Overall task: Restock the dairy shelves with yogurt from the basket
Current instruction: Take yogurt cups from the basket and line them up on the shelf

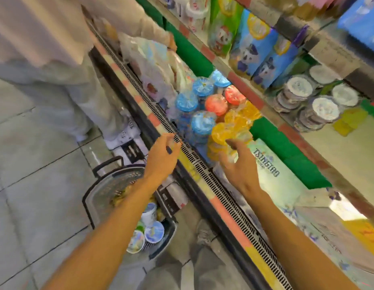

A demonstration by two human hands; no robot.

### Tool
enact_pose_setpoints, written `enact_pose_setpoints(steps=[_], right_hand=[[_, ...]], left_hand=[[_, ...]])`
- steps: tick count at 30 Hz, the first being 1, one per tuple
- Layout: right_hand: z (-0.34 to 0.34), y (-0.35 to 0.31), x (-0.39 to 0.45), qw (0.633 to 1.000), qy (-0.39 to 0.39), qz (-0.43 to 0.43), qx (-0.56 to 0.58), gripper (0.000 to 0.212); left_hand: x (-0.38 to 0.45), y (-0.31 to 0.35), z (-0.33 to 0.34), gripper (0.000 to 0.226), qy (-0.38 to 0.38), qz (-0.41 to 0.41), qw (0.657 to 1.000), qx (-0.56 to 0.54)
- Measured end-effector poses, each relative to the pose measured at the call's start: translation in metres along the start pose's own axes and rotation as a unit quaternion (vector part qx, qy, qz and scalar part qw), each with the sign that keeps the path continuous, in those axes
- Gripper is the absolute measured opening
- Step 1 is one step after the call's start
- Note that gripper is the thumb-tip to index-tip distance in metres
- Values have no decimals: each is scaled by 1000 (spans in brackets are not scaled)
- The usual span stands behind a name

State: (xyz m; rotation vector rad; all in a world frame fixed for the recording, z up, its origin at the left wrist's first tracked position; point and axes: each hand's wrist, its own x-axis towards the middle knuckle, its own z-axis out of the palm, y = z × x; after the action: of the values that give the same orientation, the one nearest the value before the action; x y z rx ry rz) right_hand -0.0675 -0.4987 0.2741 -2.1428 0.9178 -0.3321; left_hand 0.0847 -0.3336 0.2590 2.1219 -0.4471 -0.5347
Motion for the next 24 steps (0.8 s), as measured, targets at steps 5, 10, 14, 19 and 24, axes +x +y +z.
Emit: enact_pose_setpoints(steps=[5,10,14,19,24], right_hand=[[96,-10,-34,988,-153,-12,-36,46],[189,7,-70,951,-287,-36,-114,45],[261,35,-94,913,-378,-29,-154,49],[355,83,-106,865,-457,-30,-206,62],[456,148,-115,838,-504,23,-208,79]], left_hand=[[-59,-126,-45,23,43,-147,988,-10],[-111,-249,-47,28,77,-258,963,-11],[-153,-326,-25,39,78,-353,932,14],[-175,-419,25,43,21,-417,906,71],[-171,-515,80,71,-39,-438,891,110]])
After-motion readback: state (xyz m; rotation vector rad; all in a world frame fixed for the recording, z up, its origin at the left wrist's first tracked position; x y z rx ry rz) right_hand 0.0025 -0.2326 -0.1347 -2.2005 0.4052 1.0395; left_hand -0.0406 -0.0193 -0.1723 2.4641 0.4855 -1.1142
